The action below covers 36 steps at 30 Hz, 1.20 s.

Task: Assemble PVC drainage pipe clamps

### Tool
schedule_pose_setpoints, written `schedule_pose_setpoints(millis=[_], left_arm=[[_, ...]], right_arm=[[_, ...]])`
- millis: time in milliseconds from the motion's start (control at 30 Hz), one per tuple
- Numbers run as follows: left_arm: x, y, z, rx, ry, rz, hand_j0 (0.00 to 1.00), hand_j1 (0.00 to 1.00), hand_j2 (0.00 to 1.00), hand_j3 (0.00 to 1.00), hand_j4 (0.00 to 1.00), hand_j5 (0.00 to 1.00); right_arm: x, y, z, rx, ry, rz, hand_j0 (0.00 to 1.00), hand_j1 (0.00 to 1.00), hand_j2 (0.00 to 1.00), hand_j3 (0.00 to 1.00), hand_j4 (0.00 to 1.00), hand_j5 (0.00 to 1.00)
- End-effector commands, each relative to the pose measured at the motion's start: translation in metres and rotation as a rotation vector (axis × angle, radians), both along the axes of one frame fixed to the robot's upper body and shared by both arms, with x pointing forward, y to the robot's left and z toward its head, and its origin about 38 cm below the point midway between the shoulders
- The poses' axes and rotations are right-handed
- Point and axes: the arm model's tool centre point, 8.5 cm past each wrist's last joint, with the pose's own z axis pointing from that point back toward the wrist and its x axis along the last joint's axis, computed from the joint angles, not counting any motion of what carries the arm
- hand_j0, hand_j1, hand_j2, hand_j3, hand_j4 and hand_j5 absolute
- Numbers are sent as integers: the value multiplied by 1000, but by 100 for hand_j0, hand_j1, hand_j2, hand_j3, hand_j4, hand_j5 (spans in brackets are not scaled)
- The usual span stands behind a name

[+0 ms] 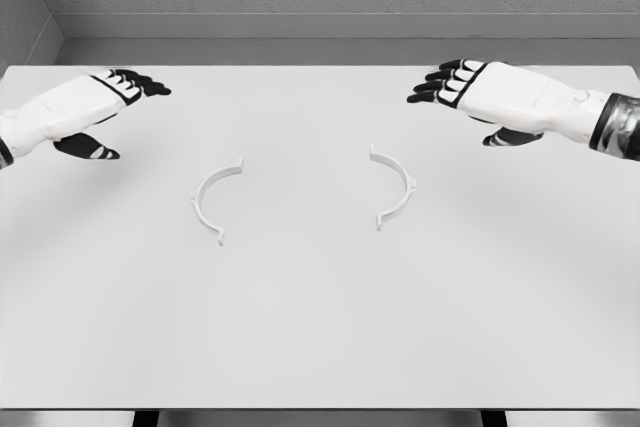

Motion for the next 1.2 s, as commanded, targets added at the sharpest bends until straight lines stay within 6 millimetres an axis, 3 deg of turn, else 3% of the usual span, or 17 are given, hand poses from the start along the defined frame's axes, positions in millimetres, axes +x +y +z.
schedule_pose_setpoints(millis=[0,167,267,433,500,567,900,1167], left_arm=[[1,-5,-4,8,2,-7,100,100,100,100,100,100],[-4,-12,-19,35,37,-31,100,100,100,100,100,100],[-8,-13,-25,36,48,-34,100,100,100,100,100,100],[-9,-23,-35,42,65,-54,100,100,100,100,100,100],[-9,-29,-40,45,81,-64,100,100,100,100,100,100],[-8,-37,-44,34,87,-75,100,100,100,100,100,100],[-8,-57,-53,19,110,-108,100,100,100,100,100,100],[-6,-68,-58,12,124,-124,100,100,100,100,100,100]], right_arm=[[6,16,-50,-32,144,5,97,97,97,97,97,97],[11,35,-55,29,158,21,96,96,96,96,96,96],[15,25,-49,88,153,-11,96,96,96,96,96,96],[28,7,-68,211,217,-113,97,97,97,97,97,97],[30,16,-77,247,238,-115,97,97,97,97,97,97],[31,12,-83,300,238,-146,98,98,98,98,98,98],[33,19,-100,312,280,-160,98,98,98,98,98,98],[33,13,-112,302,312,-184,98,98,98,98,98,98]])
